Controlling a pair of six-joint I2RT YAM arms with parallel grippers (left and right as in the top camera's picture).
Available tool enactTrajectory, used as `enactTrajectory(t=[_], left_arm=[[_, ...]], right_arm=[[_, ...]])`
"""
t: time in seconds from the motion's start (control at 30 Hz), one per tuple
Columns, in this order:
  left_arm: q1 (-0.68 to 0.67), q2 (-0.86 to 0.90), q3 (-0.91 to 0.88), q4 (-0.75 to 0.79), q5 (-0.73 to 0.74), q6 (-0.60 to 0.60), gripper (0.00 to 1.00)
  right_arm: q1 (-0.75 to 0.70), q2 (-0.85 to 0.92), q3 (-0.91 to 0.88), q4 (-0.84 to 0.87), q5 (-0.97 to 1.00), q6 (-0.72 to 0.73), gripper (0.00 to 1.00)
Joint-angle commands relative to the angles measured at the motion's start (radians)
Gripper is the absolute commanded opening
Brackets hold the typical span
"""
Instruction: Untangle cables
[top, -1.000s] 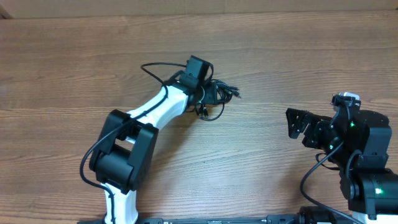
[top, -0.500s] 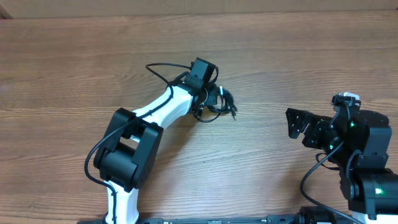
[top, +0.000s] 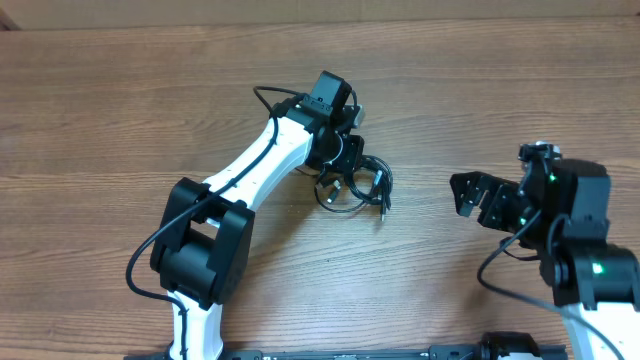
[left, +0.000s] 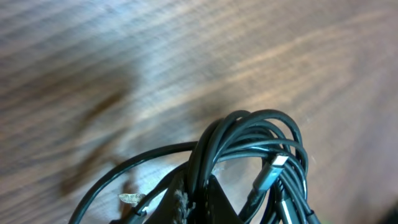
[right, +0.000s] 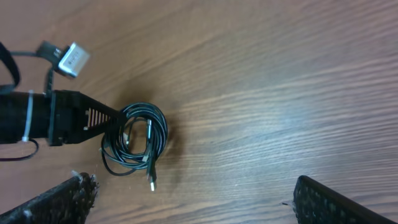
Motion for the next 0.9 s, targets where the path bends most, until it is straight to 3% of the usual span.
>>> enactTrajectory(t=[0.0,0.3,0.57,0.87], left_arm=[[0.005,-0.051,0.051,-0.034,0.141,0.125,0.04],[0.005,-0.115,0.077,-0.046,0.277,0.195,0.04],[0.004,-0.117,0.077,-0.061,0.357,0.194,0.04],[0.002,-0.117,0.077,-0.063,0.385,0.193,0.04]], right_arm=[[0.005,0.085,0.031,-0.001,-0.095,0.001,1.0],[0.005,0.28,0.031,0.029,-0.277,0.001,0.99],[0.005,0.383,0.031,0.056,-0.376,0.001,0.77],[0.029,0.386,0.031,0.091,-0.474,0.001,0.61]])
